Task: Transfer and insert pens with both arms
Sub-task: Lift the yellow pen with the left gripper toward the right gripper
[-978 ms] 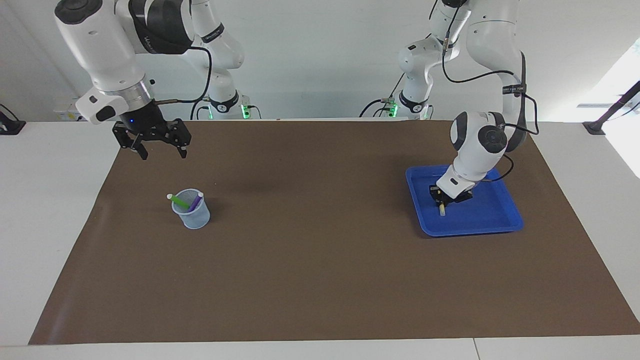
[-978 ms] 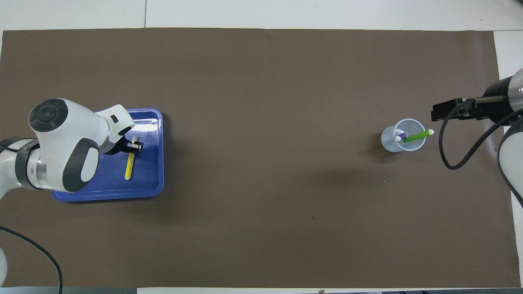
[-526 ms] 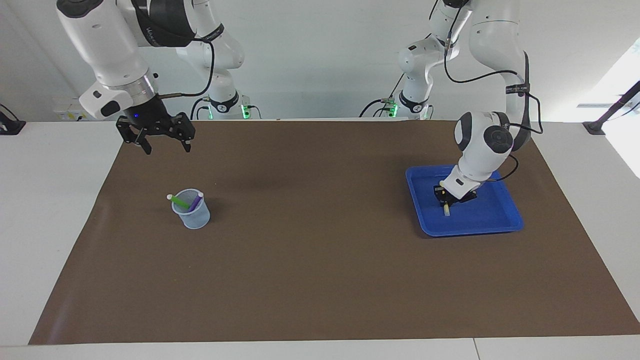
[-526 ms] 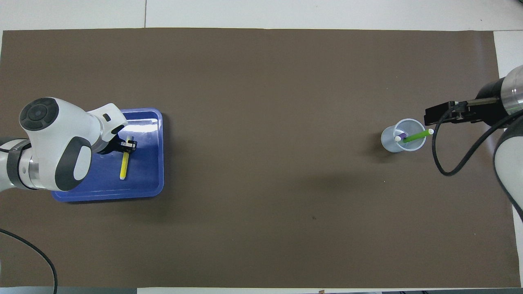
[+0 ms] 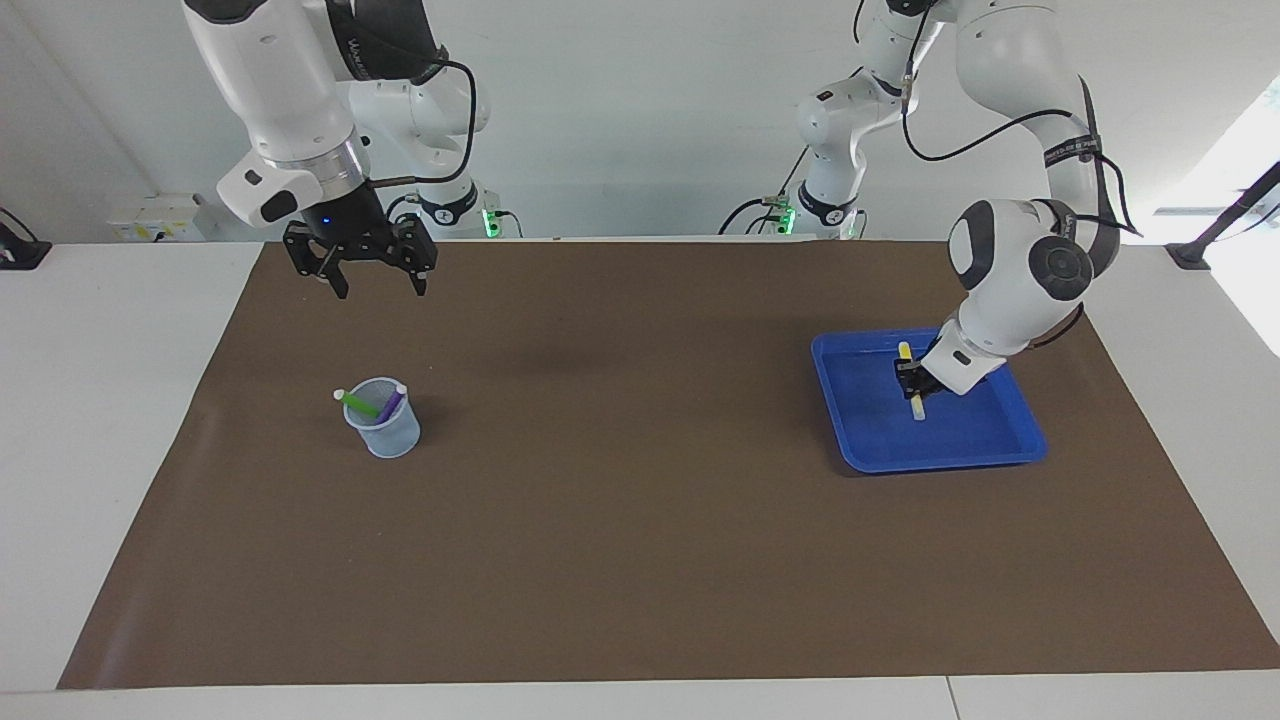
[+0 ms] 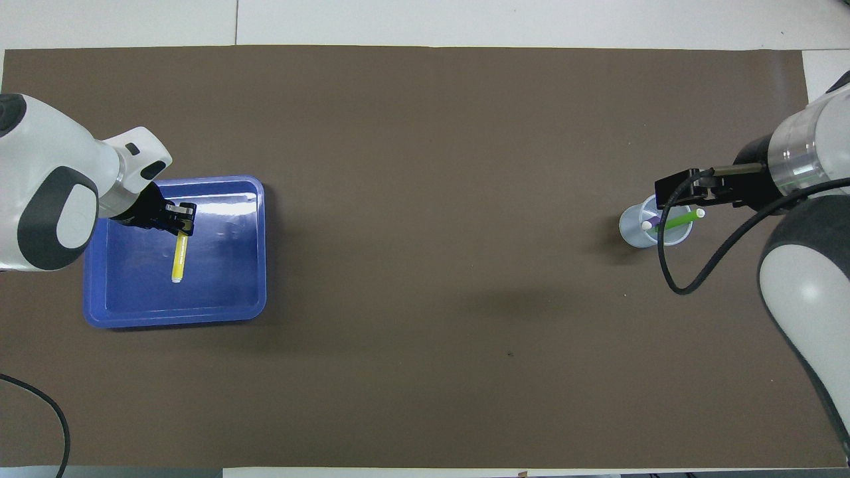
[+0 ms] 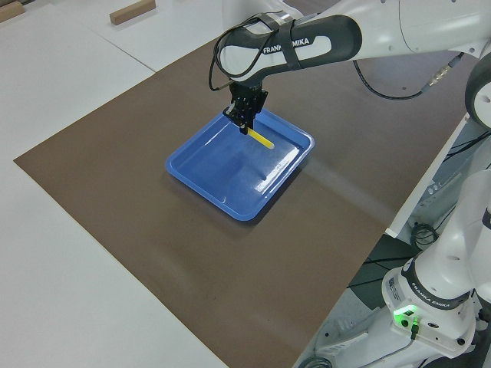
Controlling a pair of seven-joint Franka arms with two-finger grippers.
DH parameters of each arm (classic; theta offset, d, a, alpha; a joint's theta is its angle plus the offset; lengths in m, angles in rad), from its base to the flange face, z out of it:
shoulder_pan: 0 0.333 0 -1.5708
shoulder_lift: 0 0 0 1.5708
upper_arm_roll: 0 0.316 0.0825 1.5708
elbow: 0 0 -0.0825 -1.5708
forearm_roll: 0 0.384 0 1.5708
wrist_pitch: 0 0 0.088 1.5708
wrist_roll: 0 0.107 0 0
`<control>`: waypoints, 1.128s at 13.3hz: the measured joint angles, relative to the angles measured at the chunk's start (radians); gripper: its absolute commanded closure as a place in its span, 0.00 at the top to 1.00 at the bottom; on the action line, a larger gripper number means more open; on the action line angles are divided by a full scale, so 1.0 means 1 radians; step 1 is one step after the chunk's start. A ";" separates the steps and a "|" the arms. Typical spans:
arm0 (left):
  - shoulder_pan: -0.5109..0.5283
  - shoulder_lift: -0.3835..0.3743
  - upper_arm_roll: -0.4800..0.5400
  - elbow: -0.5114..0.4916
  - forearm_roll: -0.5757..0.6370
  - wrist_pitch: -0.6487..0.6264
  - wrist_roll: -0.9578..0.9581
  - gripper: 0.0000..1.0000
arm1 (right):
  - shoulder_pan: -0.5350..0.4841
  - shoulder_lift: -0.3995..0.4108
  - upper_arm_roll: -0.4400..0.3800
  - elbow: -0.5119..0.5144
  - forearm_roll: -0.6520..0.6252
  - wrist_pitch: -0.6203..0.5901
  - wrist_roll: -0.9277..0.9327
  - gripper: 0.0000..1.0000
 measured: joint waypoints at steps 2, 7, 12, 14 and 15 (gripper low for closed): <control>-0.001 0.000 -0.004 0.080 -0.077 -0.102 -0.112 0.00 | 0.023 0.000 -0.012 0.003 0.000 -0.003 0.005 1.00; -0.028 -0.008 -0.036 0.185 -0.322 -0.222 -0.594 0.00 | 0.058 -0.013 0.008 0.011 0.156 -0.004 0.101 1.00; -0.033 -0.039 -0.106 0.192 -0.548 -0.219 -1.047 0.00 | 0.061 -0.013 0.114 0.010 0.339 0.093 0.321 1.00; -0.037 -0.039 -0.154 0.190 -0.600 -0.189 -1.205 0.00 | 0.062 -0.013 0.142 0.010 0.390 0.103 0.373 1.00; -0.043 -0.039 -0.169 0.184 -0.643 -0.165 -1.278 0.00 | 0.063 -0.013 0.154 0.009 0.403 0.112 0.391 1.00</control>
